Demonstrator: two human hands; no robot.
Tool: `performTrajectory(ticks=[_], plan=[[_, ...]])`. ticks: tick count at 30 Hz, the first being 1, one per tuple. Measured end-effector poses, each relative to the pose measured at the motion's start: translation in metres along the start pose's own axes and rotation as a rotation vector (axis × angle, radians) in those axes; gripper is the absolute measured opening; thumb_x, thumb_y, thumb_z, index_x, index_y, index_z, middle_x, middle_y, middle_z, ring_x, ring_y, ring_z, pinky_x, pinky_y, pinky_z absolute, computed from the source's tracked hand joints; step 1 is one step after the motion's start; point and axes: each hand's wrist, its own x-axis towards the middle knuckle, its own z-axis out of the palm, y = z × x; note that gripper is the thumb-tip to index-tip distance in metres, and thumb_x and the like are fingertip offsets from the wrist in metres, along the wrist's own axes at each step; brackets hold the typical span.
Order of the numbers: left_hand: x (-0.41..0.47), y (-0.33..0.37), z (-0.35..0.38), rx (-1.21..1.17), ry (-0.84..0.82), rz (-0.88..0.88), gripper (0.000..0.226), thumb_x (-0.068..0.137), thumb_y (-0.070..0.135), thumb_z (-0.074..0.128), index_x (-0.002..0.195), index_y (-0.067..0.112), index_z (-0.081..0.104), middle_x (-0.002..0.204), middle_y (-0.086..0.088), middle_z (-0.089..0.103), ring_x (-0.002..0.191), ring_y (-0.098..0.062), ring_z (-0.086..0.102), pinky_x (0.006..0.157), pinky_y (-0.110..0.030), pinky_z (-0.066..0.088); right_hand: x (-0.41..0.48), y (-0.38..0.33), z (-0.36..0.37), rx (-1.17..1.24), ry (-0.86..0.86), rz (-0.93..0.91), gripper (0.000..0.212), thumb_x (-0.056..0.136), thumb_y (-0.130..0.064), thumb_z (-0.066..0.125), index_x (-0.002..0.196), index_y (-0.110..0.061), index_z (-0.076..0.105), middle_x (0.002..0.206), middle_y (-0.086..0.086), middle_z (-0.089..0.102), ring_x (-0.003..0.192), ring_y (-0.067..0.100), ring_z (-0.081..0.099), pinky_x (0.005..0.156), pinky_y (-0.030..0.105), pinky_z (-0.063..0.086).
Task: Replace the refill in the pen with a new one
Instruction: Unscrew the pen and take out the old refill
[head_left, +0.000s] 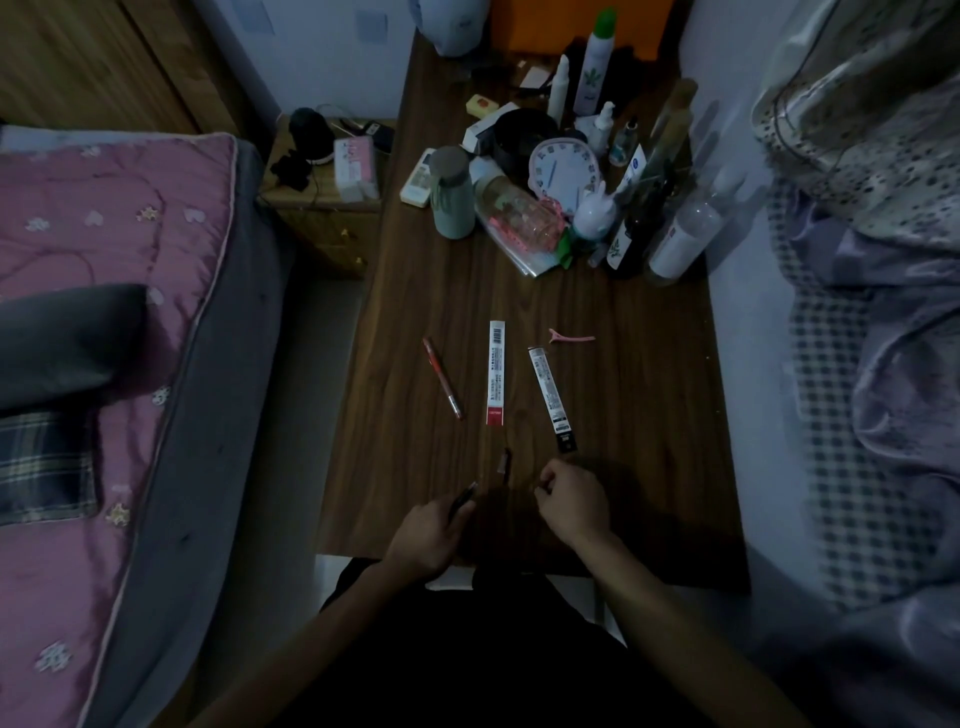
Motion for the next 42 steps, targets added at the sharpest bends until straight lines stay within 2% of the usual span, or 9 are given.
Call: performTrajectory(ticks=[2, 4, 8, 12, 18, 23, 30, 36, 42], plan=[[-0.001, 0.002, -0.002, -0.01, 0.016, 0.016, 0.039, 0.099, 0.047, 0.04, 0.103, 0.017, 0.065, 0.061, 0.01, 0.056, 0.072, -0.018, 0.068, 0.054, -0.022, 0.041, 0.0, 0.0, 0.0, 0.008, -0.013, 0.003, 0.008, 0.084, -0.023, 0.071, 0.091, -0.022, 0.066, 0.087, -0.004, 0.069, 0.084, 0.018, 0.067, 0.067, 0.027, 0.052], [-0.001, 0.006, -0.004, -0.021, 0.02, 0.016, 0.038, 0.099, 0.046, 0.04, 0.109, 0.019, 0.065, 0.068, 0.007, 0.063, 0.078, -0.021, 0.069, 0.058, -0.026, 0.043, -0.001, 0.001, -0.002, 0.032, -0.038, 0.004, 0.011, 0.083, -0.021, 0.072, 0.092, -0.024, 0.066, 0.081, -0.009, 0.063, 0.082, 0.015, 0.066, 0.066, 0.025, 0.05], [-0.001, 0.01, -0.009, 0.007, 0.005, -0.026, 0.035, 0.099, 0.048, 0.039, 0.088, 0.024, 0.062, 0.068, 0.004, 0.064, 0.068, -0.014, 0.067, 0.06, -0.033, 0.047, -0.007, 0.001, -0.008, 0.095, -0.072, -0.012, 0.018, 0.082, -0.019, 0.075, 0.097, -0.025, 0.068, 0.079, -0.015, 0.058, 0.08, 0.009, 0.063, 0.064, 0.021, 0.046], [0.0, 0.012, -0.012, 0.017, 0.016, -0.041, 0.037, 0.099, 0.046, 0.043, 0.072, 0.024, 0.057, 0.06, 0.007, 0.059, 0.056, -0.006, 0.059, 0.052, -0.023, 0.04, -0.017, -0.011, -0.02, 0.308, -0.054, 0.024, 0.017, 0.084, -0.029, 0.073, 0.083, -0.039, 0.06, 0.082, -0.022, 0.059, 0.079, -0.004, 0.058, 0.06, 0.012, 0.038], [0.0, 0.022, -0.015, 0.036, 0.064, 0.016, 0.041, 0.096, 0.05, 0.044, 0.084, 0.018, 0.066, 0.08, -0.002, 0.072, 0.077, -0.017, 0.068, 0.066, -0.035, 0.047, -0.034, -0.049, -0.039, 0.71, -0.214, 0.069, 0.005, 0.084, -0.041, 0.069, 0.087, -0.039, 0.072, 0.079, -0.018, 0.072, 0.067, 0.001, 0.069, 0.061, 0.02, 0.05], [-0.006, 0.034, -0.02, -0.024, 0.022, 0.105, 0.033, 0.097, 0.047, 0.044, 0.086, 0.025, 0.066, 0.081, 0.006, 0.071, 0.074, -0.006, 0.066, 0.07, -0.032, 0.049, -0.039, -0.068, -0.044, 0.815, -0.287, 0.045, 0.007, 0.088, -0.031, 0.068, 0.088, -0.029, 0.074, 0.076, -0.014, 0.074, 0.06, -0.003, 0.065, 0.054, 0.012, 0.048], [-0.007, 0.039, -0.021, -0.023, 0.033, 0.121, 0.039, 0.098, 0.043, 0.045, 0.099, 0.012, 0.068, 0.089, -0.003, 0.074, 0.082, -0.012, 0.069, 0.074, -0.035, 0.05, -0.037, -0.07, -0.037, 1.037, -0.293, 0.089, 0.015, 0.086, -0.01, 0.073, 0.076, -0.019, 0.079, 0.062, -0.005, 0.07, 0.053, 0.003, 0.06, 0.051, 0.017, 0.047], [-0.004, 0.04, -0.021, -0.023, 0.04, 0.111, 0.039, 0.097, 0.046, 0.046, 0.091, 0.015, 0.068, 0.082, 0.003, 0.071, 0.074, -0.002, 0.065, 0.065, -0.024, 0.044, -0.037, -0.064, -0.034, 1.293, -0.43, 0.206, 0.017, 0.085, -0.003, 0.07, 0.08, -0.015, 0.081, 0.069, 0.002, 0.072, 0.055, 0.008, 0.061, 0.055, 0.022, 0.047], [-0.003, 0.044, -0.024, -0.003, 0.032, 0.086, 0.036, 0.097, 0.045, 0.047, 0.076, 0.019, 0.062, 0.059, 0.008, 0.058, 0.055, 0.007, 0.056, 0.052, -0.015, 0.037, -0.035, -0.071, -0.043, 1.379, -0.353, 0.246, 0.011, 0.089, -0.004, 0.067, 0.084, -0.009, 0.076, 0.081, 0.01, 0.072, 0.071, 0.018, 0.068, 0.067, 0.031, 0.054]])
